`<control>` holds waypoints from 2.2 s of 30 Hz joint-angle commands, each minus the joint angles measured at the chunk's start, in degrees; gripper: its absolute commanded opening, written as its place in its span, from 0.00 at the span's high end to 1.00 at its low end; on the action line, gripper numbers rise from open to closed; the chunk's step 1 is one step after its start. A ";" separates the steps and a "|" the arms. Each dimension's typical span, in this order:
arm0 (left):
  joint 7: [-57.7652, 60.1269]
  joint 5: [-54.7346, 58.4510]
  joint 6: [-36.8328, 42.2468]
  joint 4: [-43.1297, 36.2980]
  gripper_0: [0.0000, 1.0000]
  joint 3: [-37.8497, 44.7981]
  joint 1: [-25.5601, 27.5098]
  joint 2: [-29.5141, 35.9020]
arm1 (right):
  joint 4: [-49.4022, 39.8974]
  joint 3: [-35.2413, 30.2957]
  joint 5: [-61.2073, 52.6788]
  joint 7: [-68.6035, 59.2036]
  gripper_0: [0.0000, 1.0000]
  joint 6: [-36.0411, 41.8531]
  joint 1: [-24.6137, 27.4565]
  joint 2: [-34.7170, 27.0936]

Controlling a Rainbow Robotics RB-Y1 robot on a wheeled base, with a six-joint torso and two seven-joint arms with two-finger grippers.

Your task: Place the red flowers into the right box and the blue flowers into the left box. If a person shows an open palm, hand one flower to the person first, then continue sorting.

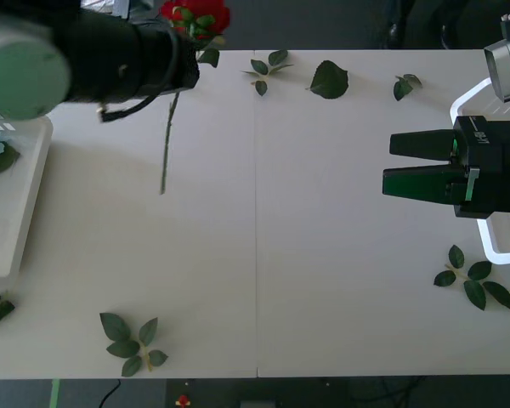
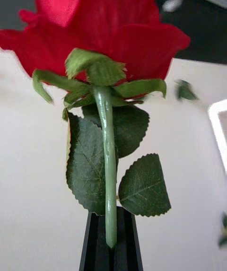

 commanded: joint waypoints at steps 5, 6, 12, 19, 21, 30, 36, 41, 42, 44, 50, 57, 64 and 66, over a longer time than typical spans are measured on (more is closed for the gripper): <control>-14.77 9.10 -0.15 -9.47 1.00 6.89 4.94 -8.09 | -0.46 -1.06 -1.42 0.65 0.00 -0.04 -0.07 -0.48; -16.09 9.80 -0.24 -9.82 1.00 7.50 5.29 -9.32 | -0.46 -1.06 -1.42 0.56 0.00 -0.04 -0.07 -0.48; -25.05 14.81 -2.78 -10.44 1.00 10.67 7.05 -16.36 | -0.46 -1.06 -1.68 -0.14 0.00 -0.04 -0.07 -0.48; -31.11 24.22 -9.20 -10.44 1.00 10.84 10.56 -18.20 | -0.37 -1.06 -3.35 -0.84 0.00 -0.04 -0.07 -0.48; -31.29 26.50 -9.82 -10.44 1.00 10.67 11.00 -18.20 | -0.10 -1.06 -4.32 -0.93 0.00 -0.13 -0.07 -0.48; -30.24 32.30 -20.27 -9.30 1.00 4.87 12.41 -18.20 | 0.69 -1.06 -5.20 -0.84 0.00 -0.04 -1.21 -0.48; -29.97 32.39 -21.68 -8.86 1.00 2.84 12.58 -18.20 | 2.88 -0.79 -9.86 -1.11 0.00 -0.04 -2.36 1.28; -29.53 33.44 -21.86 -8.07 1.00 1.26 12.76 -18.11 | 5.08 2.72 -10.56 -1.02 0.00 -0.04 -6.05 2.86; -29.53 33.62 -22.03 -7.80 1.00 1.09 12.76 -18.11 | 5.61 3.51 -10.56 -0.93 0.00 -0.04 -6.93 3.39; -29.44 33.97 -22.03 -7.54 1.00 1.00 12.76 -17.85 | 6.57 5.10 -10.56 -0.84 0.00 -0.04 -8.60 4.27; -29.44 34.41 -22.03 -7.36 1.00 1.09 12.76 -17.59 | 8.60 9.14 -10.65 -0.67 0.00 -0.04 -12.64 6.11; -29.44 34.41 -22.03 -7.36 1.00 1.09 12.76 -17.59 | 9.30 12.22 -10.65 -0.49 0.00 -0.22 -15.28 7.43; -29.44 34.41 -22.03 -7.36 1.00 1.09 12.76 -17.59 | 9.21 16.35 -10.65 0.13 0.00 -3.38 -17.56 8.31; -29.44 34.41 -22.03 -7.36 1.00 1.09 12.76 -17.59 | 9.30 17.05 -10.65 0.30 0.00 -4.44 -17.91 8.66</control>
